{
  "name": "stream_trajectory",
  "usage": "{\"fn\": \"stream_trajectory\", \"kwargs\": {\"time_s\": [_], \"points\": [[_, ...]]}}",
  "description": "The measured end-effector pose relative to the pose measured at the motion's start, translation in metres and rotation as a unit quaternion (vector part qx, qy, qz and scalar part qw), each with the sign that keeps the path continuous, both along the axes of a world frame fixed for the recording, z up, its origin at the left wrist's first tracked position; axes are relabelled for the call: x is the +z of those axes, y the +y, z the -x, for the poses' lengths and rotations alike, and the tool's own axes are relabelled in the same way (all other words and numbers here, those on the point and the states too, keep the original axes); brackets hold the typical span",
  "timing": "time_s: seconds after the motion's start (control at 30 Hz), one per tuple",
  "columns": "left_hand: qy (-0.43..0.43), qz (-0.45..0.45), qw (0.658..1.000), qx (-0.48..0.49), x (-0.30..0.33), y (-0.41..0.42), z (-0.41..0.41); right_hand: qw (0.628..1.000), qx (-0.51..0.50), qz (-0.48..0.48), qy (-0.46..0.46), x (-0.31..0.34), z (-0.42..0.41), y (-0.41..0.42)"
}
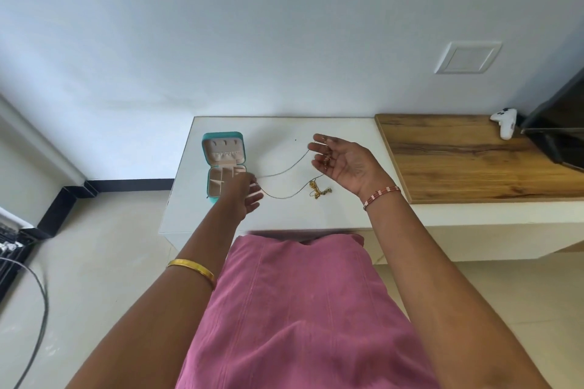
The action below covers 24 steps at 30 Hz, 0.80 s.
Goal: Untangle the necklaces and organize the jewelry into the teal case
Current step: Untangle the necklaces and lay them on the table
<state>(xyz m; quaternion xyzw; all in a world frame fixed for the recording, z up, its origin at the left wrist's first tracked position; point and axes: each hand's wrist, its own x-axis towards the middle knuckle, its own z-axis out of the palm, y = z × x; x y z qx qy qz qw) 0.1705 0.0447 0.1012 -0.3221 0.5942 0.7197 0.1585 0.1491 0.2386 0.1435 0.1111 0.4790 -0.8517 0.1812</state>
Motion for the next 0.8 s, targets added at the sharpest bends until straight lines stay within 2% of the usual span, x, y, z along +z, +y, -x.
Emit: {"fn": "stream_trajectory", "kwargs": {"time_s": [0.1,0.2,0.37,0.53,0.63,0.8], "points": [[0.007,0.012,1.0,-0.02,0.005,0.01,-0.002,0.999,0.036,0.005,-0.003,0.007,-0.002,-0.011],[0.04,0.03,0.996,-0.067,0.013,0.02,-0.002,0.998,0.055,-0.031,0.0,0.011,-0.008,-0.02],[0.068,-0.054,0.992,-0.095,0.017,0.027,-0.006,0.99,0.065,-0.128,0.018,0.007,-0.019,-0.027],[0.07,-0.092,0.988,-0.1,0.013,0.033,-0.013,0.979,0.012,-0.199,0.029,0.003,-0.024,-0.034],[0.069,-0.079,0.992,-0.073,0.011,0.035,-0.016,0.978,-0.01,-0.207,0.032,0.003,-0.026,-0.038],[0.068,-0.072,0.995,0.028,0.003,0.029,-0.02,0.973,-0.061,-0.223,0.024,0.005,-0.025,-0.04]]}}
